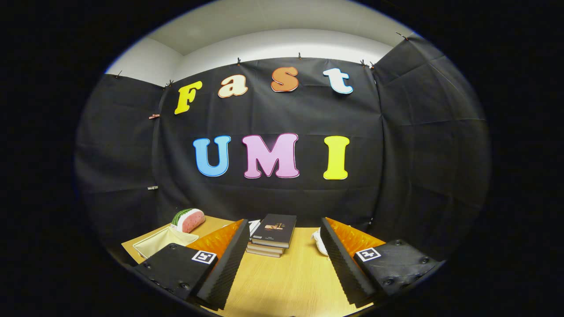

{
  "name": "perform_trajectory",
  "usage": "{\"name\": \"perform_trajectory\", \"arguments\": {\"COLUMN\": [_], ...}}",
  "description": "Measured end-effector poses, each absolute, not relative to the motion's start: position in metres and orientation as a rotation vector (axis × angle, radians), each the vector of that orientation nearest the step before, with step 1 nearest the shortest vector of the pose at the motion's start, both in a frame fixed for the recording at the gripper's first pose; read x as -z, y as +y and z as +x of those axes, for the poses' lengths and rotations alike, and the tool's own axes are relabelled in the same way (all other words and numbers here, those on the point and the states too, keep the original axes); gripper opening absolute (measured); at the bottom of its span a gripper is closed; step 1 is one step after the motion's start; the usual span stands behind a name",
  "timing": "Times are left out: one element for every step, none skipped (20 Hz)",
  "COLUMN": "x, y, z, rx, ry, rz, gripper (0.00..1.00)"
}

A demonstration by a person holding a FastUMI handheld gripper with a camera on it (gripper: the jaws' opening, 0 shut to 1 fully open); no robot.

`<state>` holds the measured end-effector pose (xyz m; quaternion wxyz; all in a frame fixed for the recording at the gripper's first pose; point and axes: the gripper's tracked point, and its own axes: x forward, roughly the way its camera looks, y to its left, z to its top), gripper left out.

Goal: Open the storage box then place both shoes into the box .Put the left shoe in first, then the right shoe, with the right side of both shoes facing outward in a uniform manner.

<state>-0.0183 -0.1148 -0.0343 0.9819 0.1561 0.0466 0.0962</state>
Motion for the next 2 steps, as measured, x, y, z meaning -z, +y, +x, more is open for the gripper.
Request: {"name": "perform_trajectory", "arguments": {"x": [0.0343, 0.0354], "y": [-0.1183, -0.1215], "z": [-0.0171, -0.0155], "rx": [-0.192, -0.187], "ry": [0.089, 0.091], "rz": [0.323, 0.33], "gripper": [0.99, 0.99]}}
